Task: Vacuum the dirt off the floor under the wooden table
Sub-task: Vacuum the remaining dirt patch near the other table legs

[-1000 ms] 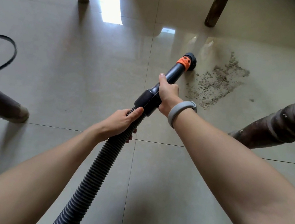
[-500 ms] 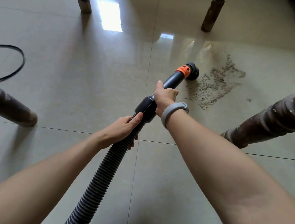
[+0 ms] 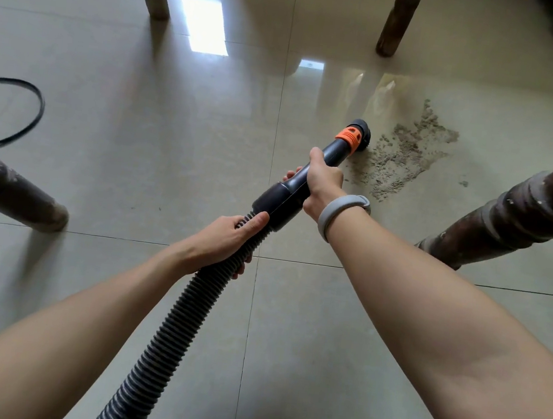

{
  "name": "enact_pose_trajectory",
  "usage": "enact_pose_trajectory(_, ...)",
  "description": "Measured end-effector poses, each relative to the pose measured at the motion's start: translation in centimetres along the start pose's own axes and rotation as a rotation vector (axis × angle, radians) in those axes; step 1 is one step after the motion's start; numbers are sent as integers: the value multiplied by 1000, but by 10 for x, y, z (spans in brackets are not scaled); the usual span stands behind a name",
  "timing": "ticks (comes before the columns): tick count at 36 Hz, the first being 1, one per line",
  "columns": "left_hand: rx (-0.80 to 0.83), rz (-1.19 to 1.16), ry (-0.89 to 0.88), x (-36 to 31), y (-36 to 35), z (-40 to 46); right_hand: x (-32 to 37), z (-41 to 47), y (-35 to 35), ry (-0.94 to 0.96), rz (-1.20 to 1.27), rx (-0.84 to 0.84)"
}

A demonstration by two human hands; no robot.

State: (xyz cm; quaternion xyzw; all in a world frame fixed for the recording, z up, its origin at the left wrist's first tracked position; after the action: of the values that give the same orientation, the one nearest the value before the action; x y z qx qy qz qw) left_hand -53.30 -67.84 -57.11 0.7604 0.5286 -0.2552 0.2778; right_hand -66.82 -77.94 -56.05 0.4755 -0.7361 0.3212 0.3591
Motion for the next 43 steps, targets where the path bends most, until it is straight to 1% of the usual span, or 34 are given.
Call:
enact_pose_trajectory(11,70,2,-3,7,5,-18,-16,-18,-8,-30,22,24)
enact_pose_trajectory(16,30,-55,-41,0,10,-20,-22,-31,-16,-41,-23,45)
enact_pose_trajectory(20,-3,-34,-74,-4,11,-21,-29,-40,-22,-42,-18,52)
enact_pose_trajectory(25,23,-58,-79,-2,11,-27,-31,-44,-23,-44,-16,50)
enact_pose_trajectory(33,70,-61,-51,3,17,-30,-36,-53,-21,-101,-2,50)
enact_pose_trajectory(39,65,-42,-45,13,30,-25,-35,-60,-22,-119,20,61)
enact_pose_trajectory(43,65,-26,-60,15,31,-24,-24,-56,-16,-143,51,23)
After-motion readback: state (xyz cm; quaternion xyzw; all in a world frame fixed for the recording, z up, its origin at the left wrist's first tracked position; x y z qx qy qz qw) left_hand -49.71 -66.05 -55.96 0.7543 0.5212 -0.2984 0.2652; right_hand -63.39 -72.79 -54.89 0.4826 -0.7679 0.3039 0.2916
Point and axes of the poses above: each hand's wrist, its own z-axis towards the middle knuckle, its own y-axis out of the back of the hand, x = y × z, the point moved 7 cm from there along z, towards the middle knuckle, and after that the axes turned 10 degrees about y, right-handed, at the moved point
